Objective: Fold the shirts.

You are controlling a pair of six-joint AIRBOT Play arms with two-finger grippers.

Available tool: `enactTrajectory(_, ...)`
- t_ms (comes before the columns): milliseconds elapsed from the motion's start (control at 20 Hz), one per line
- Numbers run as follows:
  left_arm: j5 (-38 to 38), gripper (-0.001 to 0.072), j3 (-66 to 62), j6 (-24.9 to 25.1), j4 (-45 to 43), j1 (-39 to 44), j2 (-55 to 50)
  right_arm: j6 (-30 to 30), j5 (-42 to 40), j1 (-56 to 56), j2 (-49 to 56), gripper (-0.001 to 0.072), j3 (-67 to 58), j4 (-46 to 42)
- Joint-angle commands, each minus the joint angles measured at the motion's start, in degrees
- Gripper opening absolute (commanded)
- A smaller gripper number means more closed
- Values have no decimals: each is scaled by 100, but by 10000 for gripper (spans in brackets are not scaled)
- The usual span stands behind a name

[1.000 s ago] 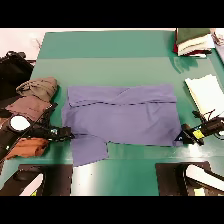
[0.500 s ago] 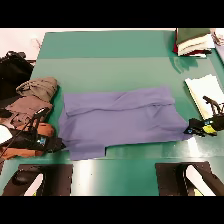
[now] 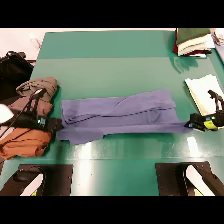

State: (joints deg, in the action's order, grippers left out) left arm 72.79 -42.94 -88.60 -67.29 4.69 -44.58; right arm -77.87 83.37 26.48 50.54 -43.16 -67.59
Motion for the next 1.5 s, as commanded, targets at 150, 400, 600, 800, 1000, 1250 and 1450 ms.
enactTrajectory(150,-1423,25,-887,192,-175,-2,-1858,-13,-887,-695,1523,17,-1585,354)
enactTrajectory(400,-1915,27,-1405,149,-173,-2,-2452,-9,-999,-1198,2769,28,-2835,365)
enactTrajectory(600,-1976,545,-1641,-59,-170,-2,-2452,190,-721,-1163,3480,440,-3620,363)
enactTrajectory(800,-1751,501,-1753,-142,9,-2,-2448,557,-225,-623,3794,455,-3604,367)
enactTrajectory(1000,-1862,26,-1751,-146,831,0,-2455,933,-20,33,4291,572,-3156,942)
enactTrajectory(1250,-2575,25,-1753,-144,1333,881,-2774,1213,-212,-31,5071,565,-2754,1928)
enactTrajectory(1450,-3287,25,-2004,-341,1394,1692,-3497,1491,-492,-562,5130,180,-2811,2297)
